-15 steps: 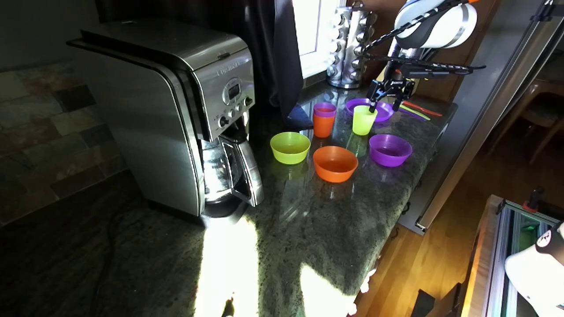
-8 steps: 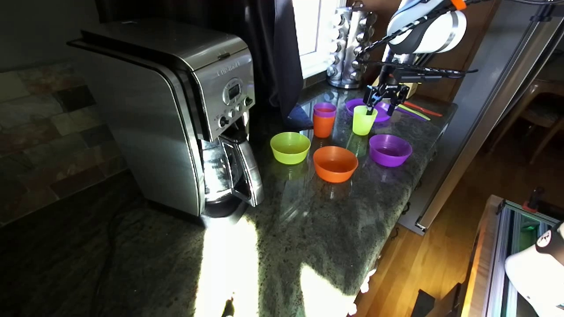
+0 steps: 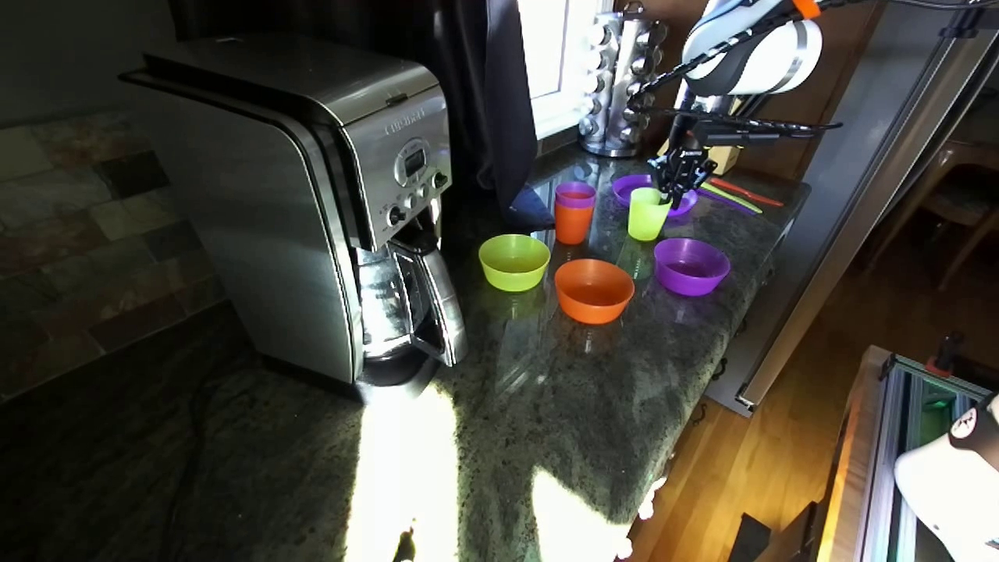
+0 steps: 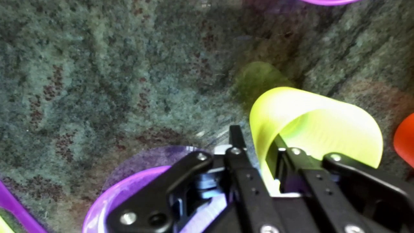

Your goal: Unstack the bows and then stack the cups on the table

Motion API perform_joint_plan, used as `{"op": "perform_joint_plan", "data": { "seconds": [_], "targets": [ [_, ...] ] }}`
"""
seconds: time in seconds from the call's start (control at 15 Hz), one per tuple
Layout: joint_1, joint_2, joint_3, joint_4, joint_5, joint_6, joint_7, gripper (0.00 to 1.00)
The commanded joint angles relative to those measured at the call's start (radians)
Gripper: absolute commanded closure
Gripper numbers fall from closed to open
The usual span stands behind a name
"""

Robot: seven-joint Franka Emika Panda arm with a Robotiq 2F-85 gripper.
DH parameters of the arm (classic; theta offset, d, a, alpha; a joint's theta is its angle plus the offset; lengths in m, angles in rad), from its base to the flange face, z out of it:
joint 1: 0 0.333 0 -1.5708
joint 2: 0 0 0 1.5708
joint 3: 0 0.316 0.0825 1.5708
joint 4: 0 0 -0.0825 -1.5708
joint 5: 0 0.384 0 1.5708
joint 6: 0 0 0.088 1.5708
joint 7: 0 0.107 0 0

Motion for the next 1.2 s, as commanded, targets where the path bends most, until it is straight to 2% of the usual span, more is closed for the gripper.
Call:
{"op": "perform_joint_plan", "data": {
  "seconds": [0.0, 0.67, 0.93, 1.13],
  "targets": [
    [0.006, -0.011, -0.001, -0.006, -0.011, 0.012, 0.026, 1.00],
    [0.039, -0.174, 0.024, -0.036, -0.040, 0.007, 0.045, 0.99],
    [0.059, -0.232, 0.054, -0.016, -0.024, 0.000, 0.037, 0.99],
    [0.075, -0.229, 0.073, 0.023, -0.005, 0.002, 0.031, 0.99]
  ]
}}
